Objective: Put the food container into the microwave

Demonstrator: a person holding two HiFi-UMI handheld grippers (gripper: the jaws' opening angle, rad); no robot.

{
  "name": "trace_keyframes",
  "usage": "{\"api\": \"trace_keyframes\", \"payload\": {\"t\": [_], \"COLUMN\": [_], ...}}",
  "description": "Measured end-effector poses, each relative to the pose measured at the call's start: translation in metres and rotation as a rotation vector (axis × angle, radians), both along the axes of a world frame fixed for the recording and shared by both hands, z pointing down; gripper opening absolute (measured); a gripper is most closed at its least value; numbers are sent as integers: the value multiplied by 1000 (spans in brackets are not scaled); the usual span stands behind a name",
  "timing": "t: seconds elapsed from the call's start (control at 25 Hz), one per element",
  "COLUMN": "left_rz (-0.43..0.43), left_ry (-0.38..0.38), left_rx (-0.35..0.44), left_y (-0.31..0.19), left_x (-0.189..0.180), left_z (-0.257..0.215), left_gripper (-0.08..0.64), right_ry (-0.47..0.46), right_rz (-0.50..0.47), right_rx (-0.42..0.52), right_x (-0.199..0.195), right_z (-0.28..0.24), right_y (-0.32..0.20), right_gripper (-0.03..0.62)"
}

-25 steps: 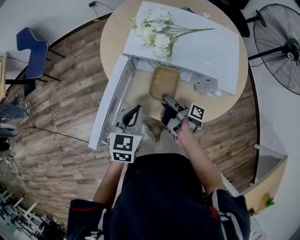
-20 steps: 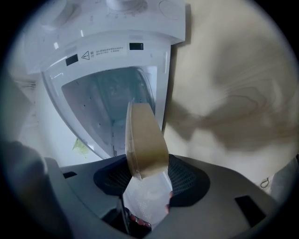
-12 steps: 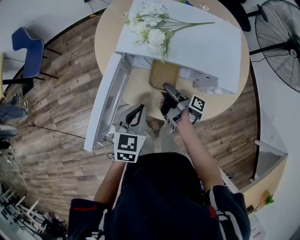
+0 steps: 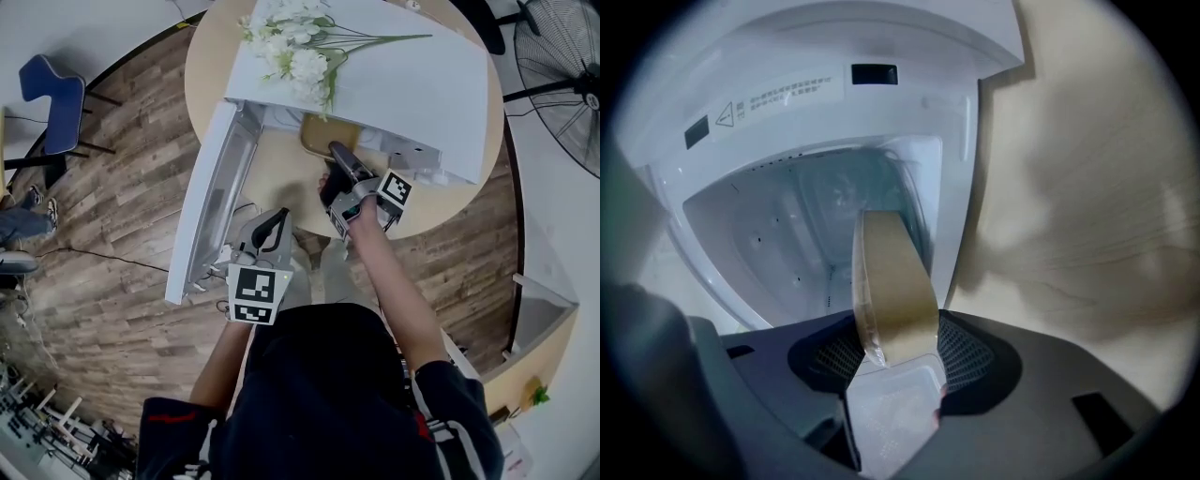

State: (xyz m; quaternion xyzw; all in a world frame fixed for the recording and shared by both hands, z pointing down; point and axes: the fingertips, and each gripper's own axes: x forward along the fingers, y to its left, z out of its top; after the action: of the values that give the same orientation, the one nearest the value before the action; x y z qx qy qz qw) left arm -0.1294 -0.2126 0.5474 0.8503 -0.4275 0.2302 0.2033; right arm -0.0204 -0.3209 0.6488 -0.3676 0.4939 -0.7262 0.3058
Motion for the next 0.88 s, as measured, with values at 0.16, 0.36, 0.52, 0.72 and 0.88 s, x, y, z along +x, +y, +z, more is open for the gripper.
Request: {"api": "trace_keyframes", "payload": {"t": [0.16,0.36,0.52,0.72,0.88], "left_rz": [0,1,0,6,9], "left_ry": [-1,-4,-6,-10,-4], "left_rx": [-5,-13,-17,-12,-4], "left_y": [0,3,4,4,2], "left_x": [0,0,0,1,8], "left_z": [2,5,8,7,3], "left_gripper": [15,15,15,15,15], "right_ry": [7,9,0,3,18], "right_rz": [11,5,1,-8,-29], "right_rx": [16,44,62,71,69], "right_x": [2,2,2,2,4], "right_z": [1,1,1,1,2], "right_y": [-8,-13,-13,-8,5], "right_gripper": [232,241,276,285,288]}}
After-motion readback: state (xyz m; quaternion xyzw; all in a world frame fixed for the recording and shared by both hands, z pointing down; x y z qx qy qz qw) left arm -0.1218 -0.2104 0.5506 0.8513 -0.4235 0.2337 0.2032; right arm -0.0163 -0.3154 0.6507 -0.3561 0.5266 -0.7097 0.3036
